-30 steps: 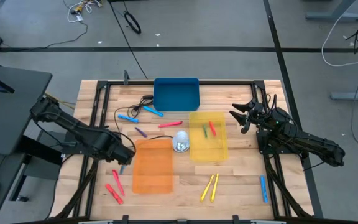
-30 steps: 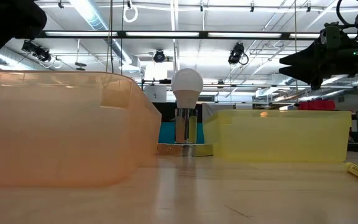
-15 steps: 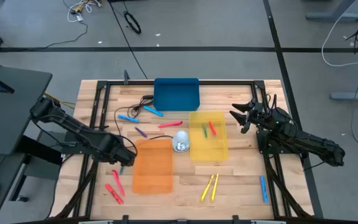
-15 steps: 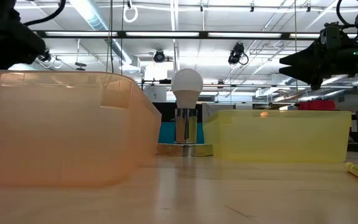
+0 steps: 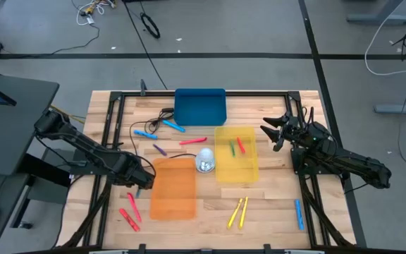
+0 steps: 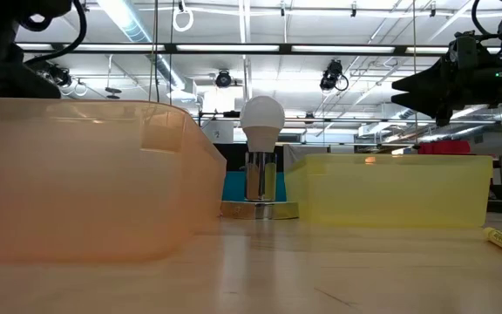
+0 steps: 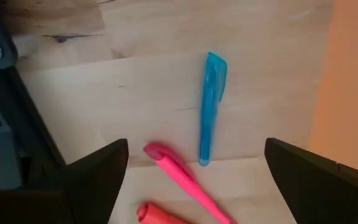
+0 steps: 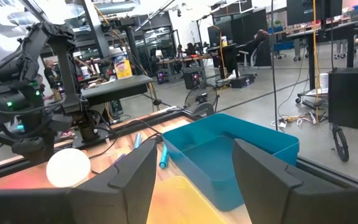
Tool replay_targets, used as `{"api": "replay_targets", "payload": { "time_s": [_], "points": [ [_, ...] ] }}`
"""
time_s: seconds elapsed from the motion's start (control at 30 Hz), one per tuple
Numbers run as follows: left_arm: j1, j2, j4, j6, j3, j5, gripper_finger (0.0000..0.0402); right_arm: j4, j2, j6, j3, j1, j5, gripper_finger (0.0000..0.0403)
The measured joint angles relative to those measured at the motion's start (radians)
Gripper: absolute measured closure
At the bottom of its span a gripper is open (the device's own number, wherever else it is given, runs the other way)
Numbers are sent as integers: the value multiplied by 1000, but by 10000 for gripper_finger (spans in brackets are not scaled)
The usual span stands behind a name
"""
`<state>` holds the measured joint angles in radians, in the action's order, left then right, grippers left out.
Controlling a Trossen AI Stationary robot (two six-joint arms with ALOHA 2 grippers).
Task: Pick & Place Markers
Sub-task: Put the small blue pen into the yellow bin
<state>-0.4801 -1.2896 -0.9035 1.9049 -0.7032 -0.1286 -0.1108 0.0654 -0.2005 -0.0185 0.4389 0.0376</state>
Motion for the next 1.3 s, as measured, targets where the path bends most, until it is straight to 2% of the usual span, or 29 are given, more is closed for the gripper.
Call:
{"api": "replay_targets", "payload": {
  "time_s": [0.3,0.5,0.77,1.0,1.3],
  "points": [
    [0,-40,94,-3,57,27,19,0,0,0,0,0,0,193],
    [0,-102,136,-38,58,32,19,0,0,0,0,0,0,193],
    [-8,-111,163,-54,58,77,19,0,0,0,0,0,0,193],
    [-9,-111,146,-58,58,80,19,0,0,0,0,0,0,193],
    [-25,-103,150,-52,58,34,19,0,0,0,0,0,0,193]
  ]
}}
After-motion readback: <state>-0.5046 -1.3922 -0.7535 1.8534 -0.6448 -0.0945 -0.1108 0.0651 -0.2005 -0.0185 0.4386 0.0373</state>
